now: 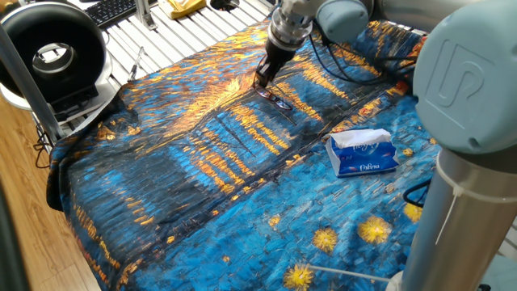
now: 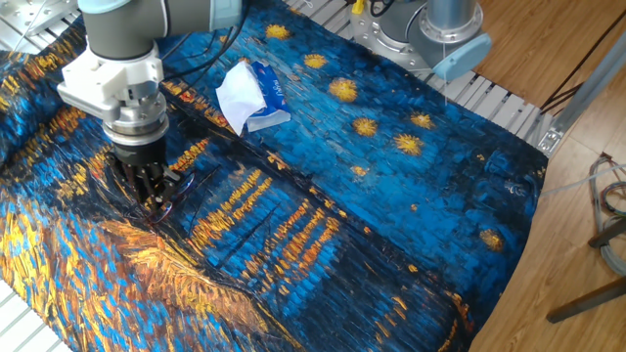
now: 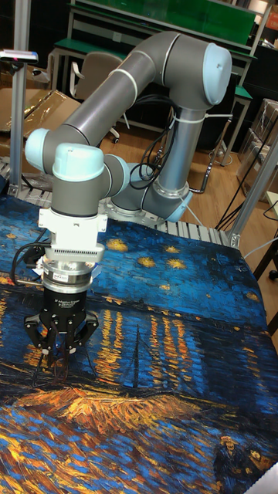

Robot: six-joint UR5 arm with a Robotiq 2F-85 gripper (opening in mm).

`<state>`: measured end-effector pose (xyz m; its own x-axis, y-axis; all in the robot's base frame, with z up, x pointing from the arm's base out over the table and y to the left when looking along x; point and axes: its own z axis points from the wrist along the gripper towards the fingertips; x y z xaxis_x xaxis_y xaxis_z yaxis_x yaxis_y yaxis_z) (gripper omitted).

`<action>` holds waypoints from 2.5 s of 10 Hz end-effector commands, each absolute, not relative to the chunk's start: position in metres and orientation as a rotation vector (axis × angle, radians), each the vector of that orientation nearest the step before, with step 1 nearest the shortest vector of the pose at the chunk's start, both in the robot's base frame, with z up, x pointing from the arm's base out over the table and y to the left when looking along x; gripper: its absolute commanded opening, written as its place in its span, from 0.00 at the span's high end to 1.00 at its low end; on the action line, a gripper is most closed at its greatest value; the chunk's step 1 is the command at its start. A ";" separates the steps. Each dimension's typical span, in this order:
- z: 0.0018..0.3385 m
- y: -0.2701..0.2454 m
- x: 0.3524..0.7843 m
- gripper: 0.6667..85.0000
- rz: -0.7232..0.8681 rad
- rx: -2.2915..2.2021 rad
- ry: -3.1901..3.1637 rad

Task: Unfold the leg of the glasses (with one hand)

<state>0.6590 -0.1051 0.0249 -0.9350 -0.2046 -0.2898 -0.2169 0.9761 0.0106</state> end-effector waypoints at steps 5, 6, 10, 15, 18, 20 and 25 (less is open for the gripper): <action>0.012 -0.095 0.654 0.63 0.076 -0.243 2.808; 0.012 -0.095 0.653 0.63 0.074 -0.246 2.808; 0.011 -0.097 0.651 0.66 0.073 -0.242 2.813; 0.011 -0.098 0.649 0.71 0.073 -0.237 2.820; 0.012 -0.098 0.651 0.83 0.077 -0.204 2.817; 0.013 -0.098 0.651 0.89 0.076 -0.185 2.816; 0.022 -0.100 0.648 1.00 0.040 -0.146 2.846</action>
<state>0.6486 -0.0983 0.0151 -0.9468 -0.1160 -0.3003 -0.1269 0.9918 0.0168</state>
